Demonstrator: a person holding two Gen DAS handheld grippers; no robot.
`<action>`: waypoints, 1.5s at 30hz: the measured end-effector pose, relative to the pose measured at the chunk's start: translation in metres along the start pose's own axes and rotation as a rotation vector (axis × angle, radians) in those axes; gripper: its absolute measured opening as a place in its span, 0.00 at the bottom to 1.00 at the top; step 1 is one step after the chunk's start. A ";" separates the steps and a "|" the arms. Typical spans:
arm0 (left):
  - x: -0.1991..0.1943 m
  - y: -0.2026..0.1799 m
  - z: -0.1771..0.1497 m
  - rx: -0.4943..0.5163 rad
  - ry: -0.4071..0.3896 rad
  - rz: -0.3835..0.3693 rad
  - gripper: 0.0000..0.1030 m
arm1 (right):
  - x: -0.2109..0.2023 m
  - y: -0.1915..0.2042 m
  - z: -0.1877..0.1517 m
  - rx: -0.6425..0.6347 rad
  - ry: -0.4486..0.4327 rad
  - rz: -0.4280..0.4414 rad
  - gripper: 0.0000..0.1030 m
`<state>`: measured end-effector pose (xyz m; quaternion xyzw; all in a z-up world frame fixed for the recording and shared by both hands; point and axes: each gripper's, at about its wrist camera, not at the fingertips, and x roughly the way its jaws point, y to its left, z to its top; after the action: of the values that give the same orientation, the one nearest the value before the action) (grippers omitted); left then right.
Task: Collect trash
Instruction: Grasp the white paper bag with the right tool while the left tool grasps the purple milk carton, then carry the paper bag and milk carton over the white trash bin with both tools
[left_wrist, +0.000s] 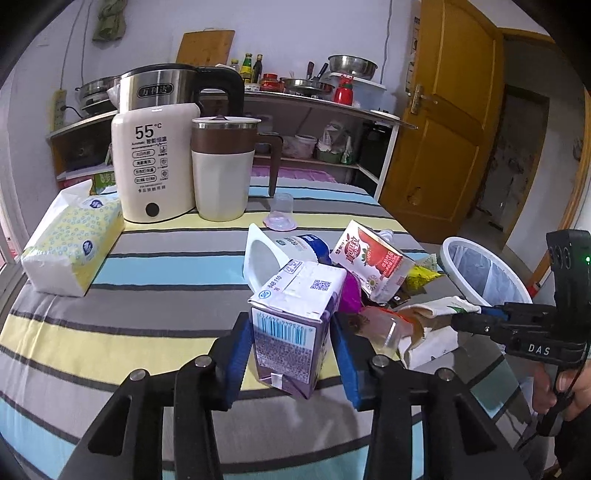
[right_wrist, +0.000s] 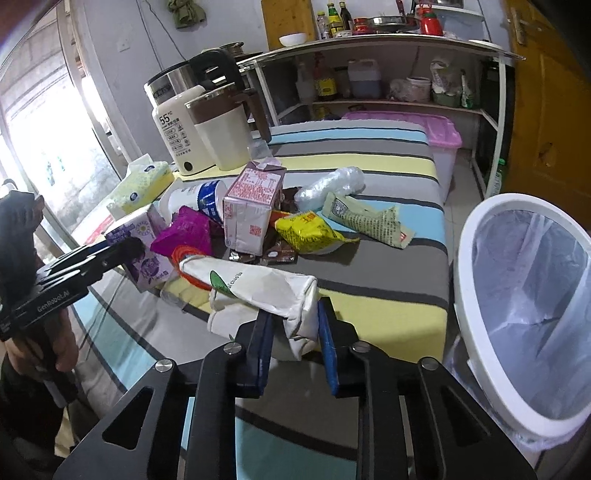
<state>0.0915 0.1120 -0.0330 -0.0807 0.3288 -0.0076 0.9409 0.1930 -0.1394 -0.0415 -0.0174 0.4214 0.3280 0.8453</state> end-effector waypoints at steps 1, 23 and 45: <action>-0.003 -0.001 -0.001 -0.004 -0.003 0.002 0.42 | -0.001 -0.001 -0.001 0.006 -0.002 0.002 0.22; -0.043 -0.055 0.016 0.033 -0.083 -0.052 0.42 | -0.064 -0.026 -0.022 0.133 -0.130 -0.036 0.20; 0.046 -0.220 0.052 0.223 0.011 -0.331 0.42 | -0.130 -0.144 -0.050 0.328 -0.185 -0.375 0.21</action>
<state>0.1683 -0.1008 0.0131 -0.0288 0.3131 -0.1991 0.9281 0.1843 -0.3377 -0.0155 0.0721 0.3794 0.0930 0.9177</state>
